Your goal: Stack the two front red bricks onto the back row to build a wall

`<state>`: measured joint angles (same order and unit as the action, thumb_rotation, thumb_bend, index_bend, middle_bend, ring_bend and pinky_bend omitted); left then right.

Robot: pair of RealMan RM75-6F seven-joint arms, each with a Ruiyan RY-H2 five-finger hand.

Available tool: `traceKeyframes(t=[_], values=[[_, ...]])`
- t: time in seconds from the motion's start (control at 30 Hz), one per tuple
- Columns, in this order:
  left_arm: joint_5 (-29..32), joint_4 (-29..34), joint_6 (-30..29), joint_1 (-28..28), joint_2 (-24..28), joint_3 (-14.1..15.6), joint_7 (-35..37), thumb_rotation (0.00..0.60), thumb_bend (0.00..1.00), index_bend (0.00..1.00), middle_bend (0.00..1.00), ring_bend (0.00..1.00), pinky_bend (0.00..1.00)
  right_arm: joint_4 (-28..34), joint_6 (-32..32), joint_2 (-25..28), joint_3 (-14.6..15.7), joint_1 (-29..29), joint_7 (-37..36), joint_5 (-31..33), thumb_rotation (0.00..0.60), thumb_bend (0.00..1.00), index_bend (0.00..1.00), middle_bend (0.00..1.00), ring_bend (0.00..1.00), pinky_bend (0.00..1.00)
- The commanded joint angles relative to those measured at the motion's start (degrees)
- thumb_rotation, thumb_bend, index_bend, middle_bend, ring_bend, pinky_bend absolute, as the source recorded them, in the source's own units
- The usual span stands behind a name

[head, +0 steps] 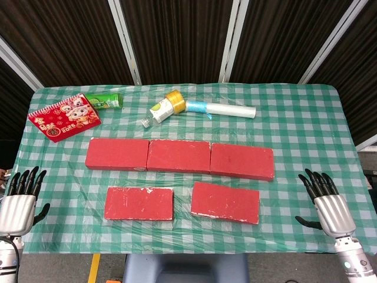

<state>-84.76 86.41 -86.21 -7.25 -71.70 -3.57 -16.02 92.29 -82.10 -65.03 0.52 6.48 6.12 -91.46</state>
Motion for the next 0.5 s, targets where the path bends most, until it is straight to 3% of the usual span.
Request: traceKeyframes(t=[0.03,0.17,0.33,0.5], values=[[-0.25,0.18,0.56,-0.22,-0.23,0.31,0.26,0.600,0.30,0.00,0.00,0.00,0.06,-0.07,0.21,0.09,0.14,-0.01,-0.01,-0.01,0.600,0.09,0.00,0.00,0.00,0.00],[-2.42,0.55,3.30,-1.57,-0.46,1.87,2.79,0.600,0.30,0.00,0.00,0.00,0.06,0.06,0.06,0.31,0.88,-0.19,0.05,-1.15,0.600,0.09,0.00,0.00,0.00,0.00],[-7.78,1.73,9.62,-5.17,0.20,5.50,14.01,0.600,0.30,0.00,0.00,0.00,0.07,0.12,-1.05,0.93,1.60,-0.86,-0.79,-2.37,0.600,0.09,0.00,0.00,0.00,0.00],[-11.60,4.91,16.52,-9.97,0.59,7.68,20.80,0.600,0.28,0.00,0.00,0.00,0.05,0.18,-2.37,1.76,2.72,-1.20,-3.09,-5.15,0.600,0.09,0.00,0.00,0.00,0.00]])
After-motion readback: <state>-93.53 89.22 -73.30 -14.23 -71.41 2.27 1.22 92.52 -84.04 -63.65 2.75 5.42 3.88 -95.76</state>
